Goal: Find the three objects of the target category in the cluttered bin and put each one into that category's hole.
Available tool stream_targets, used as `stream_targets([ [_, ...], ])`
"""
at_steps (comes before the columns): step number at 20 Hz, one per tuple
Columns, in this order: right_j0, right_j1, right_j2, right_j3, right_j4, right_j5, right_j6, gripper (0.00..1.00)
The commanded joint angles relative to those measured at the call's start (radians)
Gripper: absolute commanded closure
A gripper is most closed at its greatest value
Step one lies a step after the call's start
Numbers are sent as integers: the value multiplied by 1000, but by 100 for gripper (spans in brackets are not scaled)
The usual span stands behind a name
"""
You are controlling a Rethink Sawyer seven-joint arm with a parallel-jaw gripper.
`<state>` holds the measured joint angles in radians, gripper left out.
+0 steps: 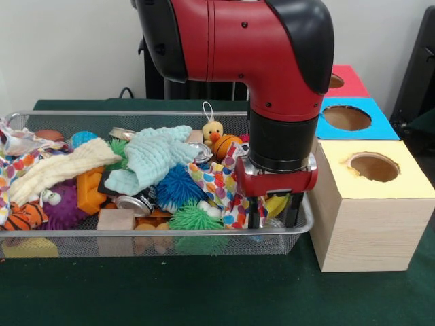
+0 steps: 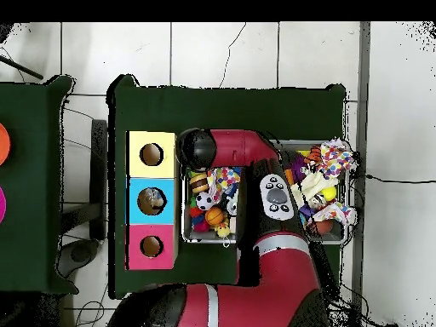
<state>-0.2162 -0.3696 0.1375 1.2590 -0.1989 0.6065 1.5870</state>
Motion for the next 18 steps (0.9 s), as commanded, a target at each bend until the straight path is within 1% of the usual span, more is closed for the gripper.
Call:
stream_targets([
  [1,-13,-9,17,-4,3,108,53,0],
  [4,-12,-20,42,-48,-110,133,-173,0],
  [6,-23,-29,88,-60,-144,176,-296,0],
  [8,-28,-39,123,-68,-191,190,-400,0],
  [11,-32,-45,163,-70,-267,173,-500,0],
  [15,-67,-44,237,-67,-340,169,-618,0],
  [18,-84,-47,272,-51,-376,164,-651,0],
])
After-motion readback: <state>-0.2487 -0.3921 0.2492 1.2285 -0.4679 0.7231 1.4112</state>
